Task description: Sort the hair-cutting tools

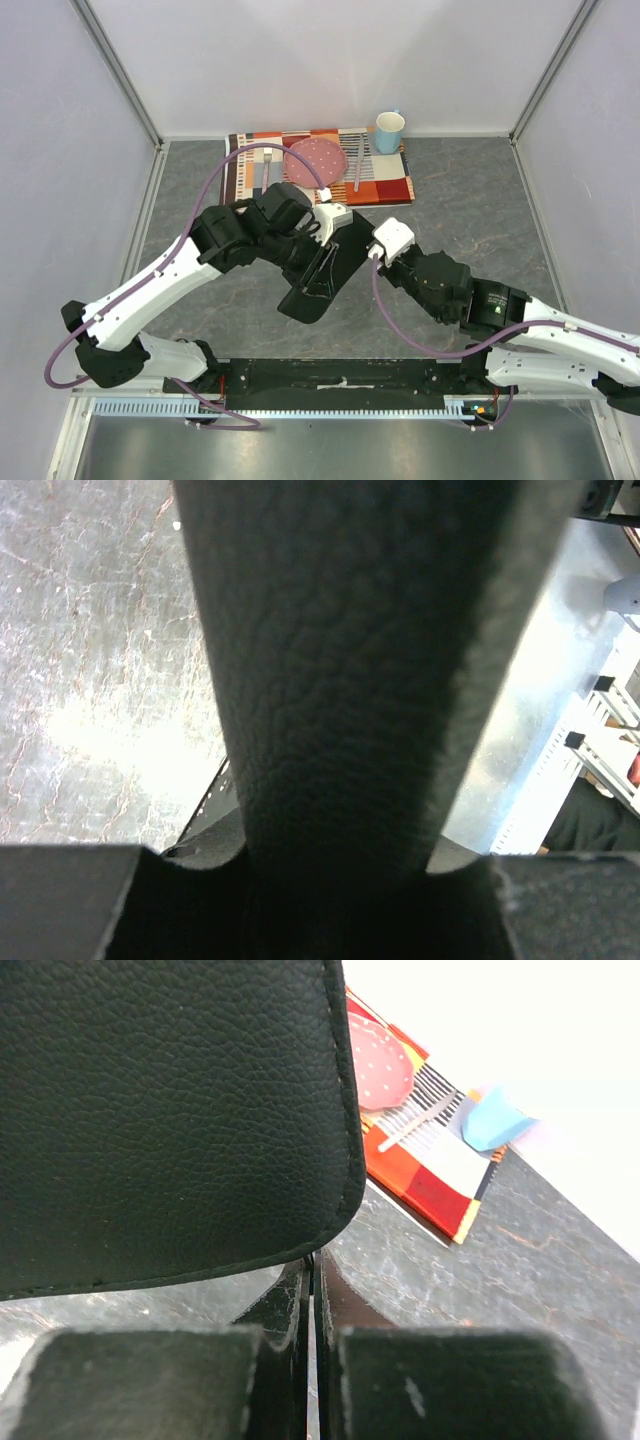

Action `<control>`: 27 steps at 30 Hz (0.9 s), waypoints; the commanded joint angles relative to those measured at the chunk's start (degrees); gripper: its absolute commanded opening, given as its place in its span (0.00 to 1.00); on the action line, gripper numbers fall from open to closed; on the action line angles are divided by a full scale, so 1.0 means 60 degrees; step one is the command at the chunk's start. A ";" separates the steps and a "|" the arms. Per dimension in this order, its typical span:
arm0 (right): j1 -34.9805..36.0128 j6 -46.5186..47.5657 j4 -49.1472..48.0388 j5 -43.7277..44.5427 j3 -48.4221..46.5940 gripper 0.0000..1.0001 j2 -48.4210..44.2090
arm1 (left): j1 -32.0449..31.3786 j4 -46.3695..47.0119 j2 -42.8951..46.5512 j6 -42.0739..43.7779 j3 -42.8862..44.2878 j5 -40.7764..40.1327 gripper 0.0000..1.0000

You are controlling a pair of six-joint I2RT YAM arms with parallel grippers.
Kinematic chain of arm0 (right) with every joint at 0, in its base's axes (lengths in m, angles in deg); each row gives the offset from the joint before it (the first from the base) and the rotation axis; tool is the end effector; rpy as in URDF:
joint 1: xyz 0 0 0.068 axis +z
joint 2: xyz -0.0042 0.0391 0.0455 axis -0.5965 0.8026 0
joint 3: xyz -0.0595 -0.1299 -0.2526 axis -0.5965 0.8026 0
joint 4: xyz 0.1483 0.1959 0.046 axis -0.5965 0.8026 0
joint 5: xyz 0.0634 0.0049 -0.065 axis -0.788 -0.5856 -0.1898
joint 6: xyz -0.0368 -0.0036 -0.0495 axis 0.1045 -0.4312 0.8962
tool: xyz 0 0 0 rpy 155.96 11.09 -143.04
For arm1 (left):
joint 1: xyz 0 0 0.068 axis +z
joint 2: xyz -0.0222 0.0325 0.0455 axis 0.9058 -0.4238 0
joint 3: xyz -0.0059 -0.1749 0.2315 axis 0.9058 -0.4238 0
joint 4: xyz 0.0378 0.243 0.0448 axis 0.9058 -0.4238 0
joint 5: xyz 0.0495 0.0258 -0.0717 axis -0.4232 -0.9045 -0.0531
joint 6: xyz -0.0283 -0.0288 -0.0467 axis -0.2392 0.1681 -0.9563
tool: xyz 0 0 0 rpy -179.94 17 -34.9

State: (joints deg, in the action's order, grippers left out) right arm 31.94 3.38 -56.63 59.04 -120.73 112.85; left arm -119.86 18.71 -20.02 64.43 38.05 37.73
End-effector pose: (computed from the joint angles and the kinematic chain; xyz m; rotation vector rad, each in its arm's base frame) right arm 0.0877 0.1502 0.3767 -0.6825 1.6500 0.2584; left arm 0.1207 -0.2010 0.4115 1.0536 2.4048 -0.9424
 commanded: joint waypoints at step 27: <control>-0.0088 0.4208 0.3746 -0.0548 -0.2670 0.00 -0.0322 | -0.1127 0.0311 0.0730 0.1669 -0.2325 0.1789 0.02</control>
State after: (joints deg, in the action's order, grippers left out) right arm 32.68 23.31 -34.49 53.78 -130.76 111.51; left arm -124.54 29.83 -17.38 70.51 25.98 42.21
